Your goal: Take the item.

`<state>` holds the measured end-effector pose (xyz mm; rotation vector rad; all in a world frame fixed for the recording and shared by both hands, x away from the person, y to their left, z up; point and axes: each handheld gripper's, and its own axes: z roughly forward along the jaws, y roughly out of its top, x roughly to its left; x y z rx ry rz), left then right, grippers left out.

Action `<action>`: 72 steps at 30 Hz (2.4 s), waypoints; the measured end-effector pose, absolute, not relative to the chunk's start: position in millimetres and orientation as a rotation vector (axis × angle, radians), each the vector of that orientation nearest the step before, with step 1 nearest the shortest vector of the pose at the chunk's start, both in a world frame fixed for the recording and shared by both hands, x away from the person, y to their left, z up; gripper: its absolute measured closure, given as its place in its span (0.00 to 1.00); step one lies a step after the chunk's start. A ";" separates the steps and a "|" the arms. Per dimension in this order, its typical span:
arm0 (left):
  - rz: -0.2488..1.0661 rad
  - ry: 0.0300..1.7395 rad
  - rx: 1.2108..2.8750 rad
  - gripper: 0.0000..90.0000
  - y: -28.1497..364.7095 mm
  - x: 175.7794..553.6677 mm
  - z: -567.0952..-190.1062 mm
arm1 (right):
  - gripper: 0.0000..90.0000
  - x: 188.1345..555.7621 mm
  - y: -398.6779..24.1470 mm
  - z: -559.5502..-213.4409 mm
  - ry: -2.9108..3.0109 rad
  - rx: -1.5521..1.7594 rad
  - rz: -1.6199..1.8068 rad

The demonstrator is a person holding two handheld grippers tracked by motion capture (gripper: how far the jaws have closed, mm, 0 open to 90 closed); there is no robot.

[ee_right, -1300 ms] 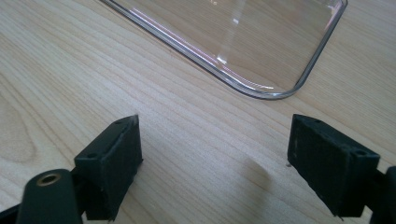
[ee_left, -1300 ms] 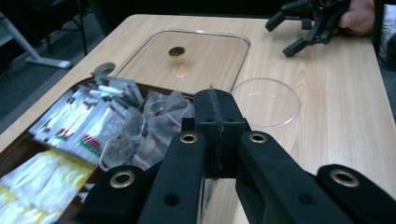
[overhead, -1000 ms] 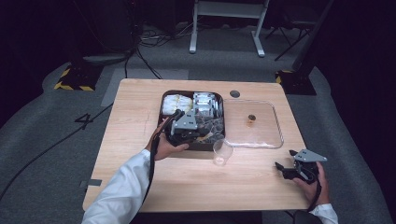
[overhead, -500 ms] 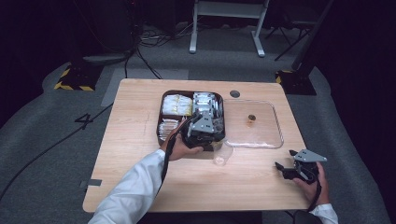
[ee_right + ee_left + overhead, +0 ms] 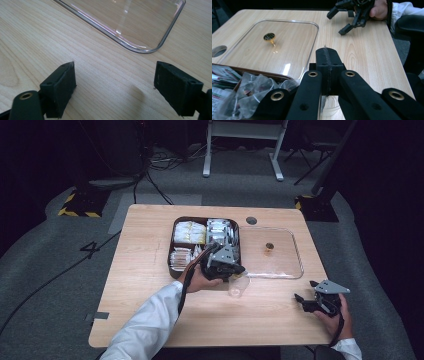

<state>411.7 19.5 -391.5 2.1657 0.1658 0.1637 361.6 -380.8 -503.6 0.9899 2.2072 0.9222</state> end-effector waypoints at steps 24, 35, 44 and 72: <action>0.164 0.185 2.204 0.86 16.2 412.4 -404.5 | 0.20 361.4 -380.7 -503.6 2.206 0.986 0.920; 0.225 0.235 2.209 0.70 25.6 412.5 -397.2 | 0.20 361.3 -380.6 -503.6 2.205 0.985 0.920; 0.302 0.259 2.235 0.51 31.5 409.9 -392.1 | 0.20 361.3 -380.7 -503.6 2.206 0.984 0.920; 0.420 0.302 2.292 0.19 61.3 398.5 -379.8 | 0.20 361.5 -380.7 -503.6 2.207 0.989 0.922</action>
